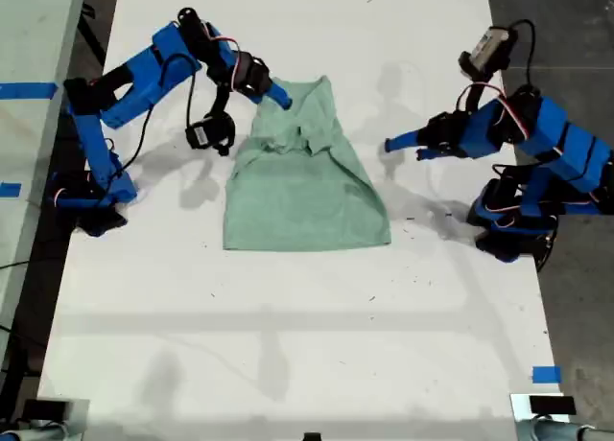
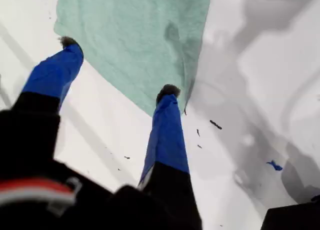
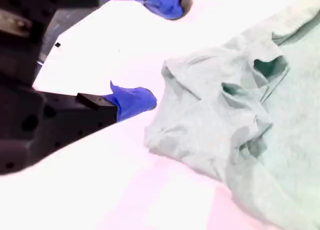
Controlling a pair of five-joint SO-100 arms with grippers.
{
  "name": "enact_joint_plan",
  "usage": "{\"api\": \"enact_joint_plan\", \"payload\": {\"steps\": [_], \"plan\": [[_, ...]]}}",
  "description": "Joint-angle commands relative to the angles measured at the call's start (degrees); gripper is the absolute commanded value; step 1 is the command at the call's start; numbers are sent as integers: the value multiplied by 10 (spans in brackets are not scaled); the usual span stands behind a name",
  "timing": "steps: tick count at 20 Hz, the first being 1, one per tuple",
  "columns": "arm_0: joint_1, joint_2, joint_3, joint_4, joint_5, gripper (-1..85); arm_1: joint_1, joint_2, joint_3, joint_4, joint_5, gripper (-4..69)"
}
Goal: Fold tshirt
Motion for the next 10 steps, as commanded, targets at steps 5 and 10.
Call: {"api": "enact_joint_plan", "payload": {"steps": [5,10], "plan": [[83,490,482,-20,-163,177,-94,90,26,27,97,281],[196,642,681,-51,-279,156,-130,91,36,46,127,307]]}}
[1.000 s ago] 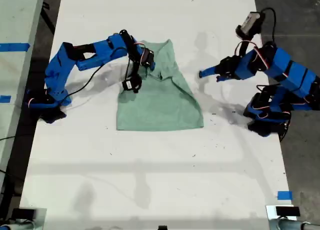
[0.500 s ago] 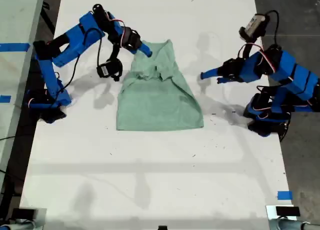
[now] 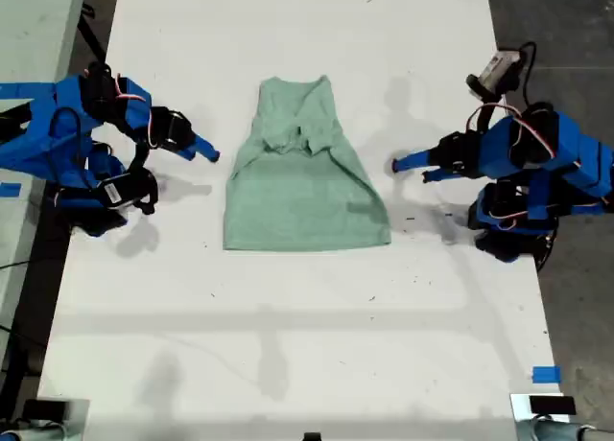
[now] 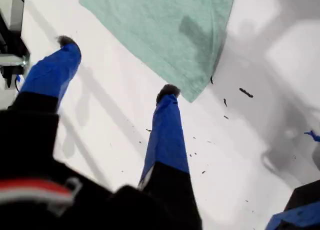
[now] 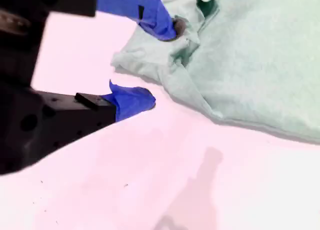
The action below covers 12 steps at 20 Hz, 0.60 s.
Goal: Fold tshirt
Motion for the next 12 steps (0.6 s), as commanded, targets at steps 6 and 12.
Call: {"api": "enact_joint_plan", "payload": {"steps": [6,12], "plan": [[79,83,64,4,-44,155,-19,-18,3,8,11,321],[91,46,76,-46,-40,165,-47,-251,-3,-40,-65,322]]}}
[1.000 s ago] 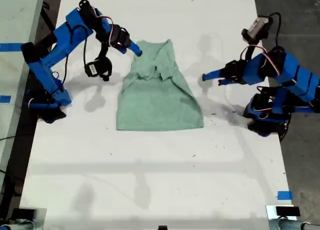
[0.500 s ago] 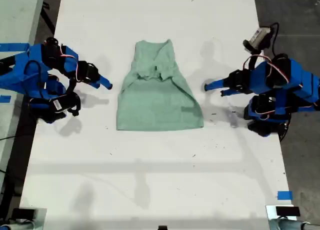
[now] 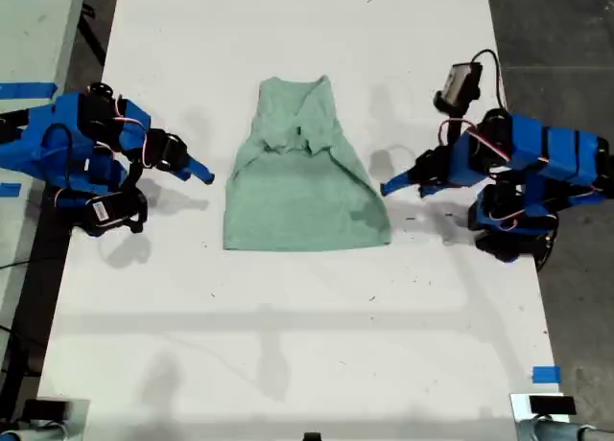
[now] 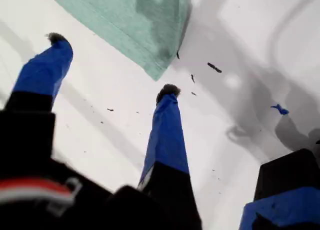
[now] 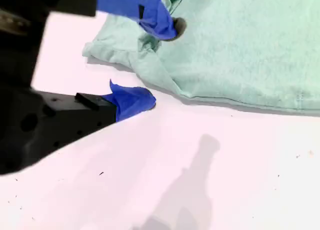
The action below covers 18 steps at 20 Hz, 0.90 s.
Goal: Fold tshirt
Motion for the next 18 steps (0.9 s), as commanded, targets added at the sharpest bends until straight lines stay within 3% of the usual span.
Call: {"api": "enact_joint_plan", "payload": {"steps": [1,10,13,15,18], "plan": [[13,-11,-2,-32,-1,165,-19,-100,-4,-47,-27,322],[18,-30,-2,-55,-5,159,4,-144,186,-311,-54,273],[18,-36,-3,-60,-6,155,33,-171,214,-374,-76,180],[20,-38,-4,-62,-7,151,56,-205,204,-383,-79,19],[22,-45,-6,-68,-8,150,69,-210,198,-395,-91,-16]]}}
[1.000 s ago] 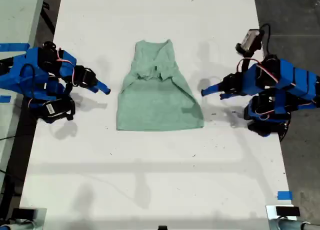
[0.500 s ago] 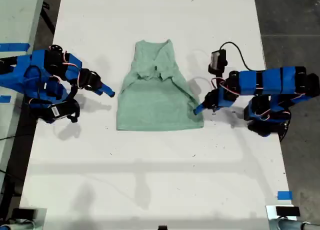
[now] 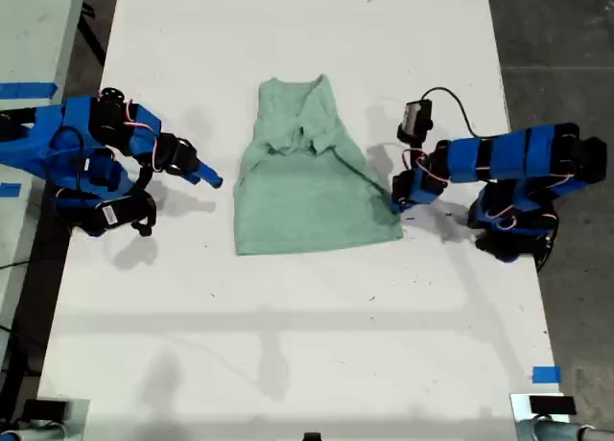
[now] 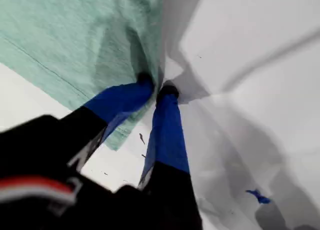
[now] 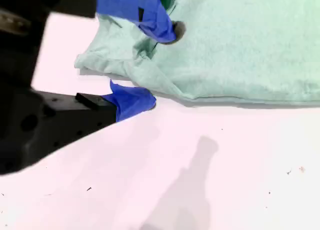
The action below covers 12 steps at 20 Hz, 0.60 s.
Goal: Fold tshirt
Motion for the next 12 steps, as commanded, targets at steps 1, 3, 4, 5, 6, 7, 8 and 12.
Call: {"api": "enact_joint_plan", "payload": {"steps": [1,3,4,5,6,7,8,12], "plan": [[9,-6,-9,-12,-8,148,11,-2,-18,-11,-10,-16],[10,-6,-10,-14,-8,147,10,-2,-19,-12,-10,-16],[11,-6,-10,-14,-8,146,7,-2,-19,-12,-8,-16],[11,-6,-10,-14,-8,146,6,-2,-19,-12,-6,-16],[11,-6,-11,-13,-8,146,4,0,-19,-12,-4,-16],[12,-6,-11,-13,-8,145,3,2,-21,-8,-4,-16],[13,-6,-11,-13,-8,145,3,4,-25,0,-3,-16],[15,-7,-11,-15,-9,145,-5,29,-40,28,-3,-16]]}}
